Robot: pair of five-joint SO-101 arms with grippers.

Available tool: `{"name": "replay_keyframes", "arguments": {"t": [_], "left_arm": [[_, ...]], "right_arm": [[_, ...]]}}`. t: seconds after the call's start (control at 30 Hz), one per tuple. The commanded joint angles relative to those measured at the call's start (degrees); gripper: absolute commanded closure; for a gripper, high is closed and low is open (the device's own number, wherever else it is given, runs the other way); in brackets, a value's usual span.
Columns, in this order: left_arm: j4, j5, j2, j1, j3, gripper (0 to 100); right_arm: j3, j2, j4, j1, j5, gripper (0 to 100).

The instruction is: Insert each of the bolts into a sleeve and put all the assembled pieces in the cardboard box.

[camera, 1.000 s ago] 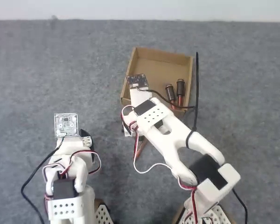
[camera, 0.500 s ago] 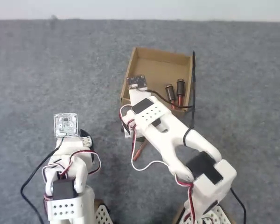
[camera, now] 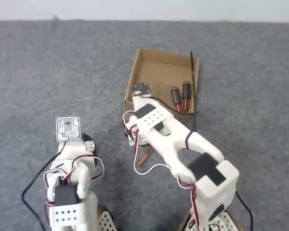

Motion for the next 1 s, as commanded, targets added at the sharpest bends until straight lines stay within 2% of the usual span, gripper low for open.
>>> {"name": "replay_keyframes", "arguments": {"t": [0.0, 0.4, 0.5, 0.63, 0.87, 0.97], "left_arm": [[0.09, -0.44, -1.05, -0.26, -0.31, 98], [0.18, -0.44, -1.05, -0.26, -0.31, 98], [0.18, -0.44, -1.05, -0.26, -0.31, 98], [0.18, -0.44, -1.05, -0.26, -0.31, 98], [0.18, -0.44, -1.05, -0.26, -0.31, 98], [0.18, -0.44, -1.05, -0.26, -0.31, 98]], "right_arm": [[-3.08, 1.1, -0.57, -0.48, -0.18, 91.8], [-3.6, 1.71, -0.57, -0.75, -0.18, 92.7], [-3.52, 1.54, 0.22, -0.92, -0.18, 99.8], [-4.13, 0.57, 3.03, -0.66, -0.18, 99.4], [-4.04, -10.59, 10.86, 4.44, 0.0, 99.1], [-3.96, -15.96, 15.43, 7.78, 4.4, 99.1]]}}
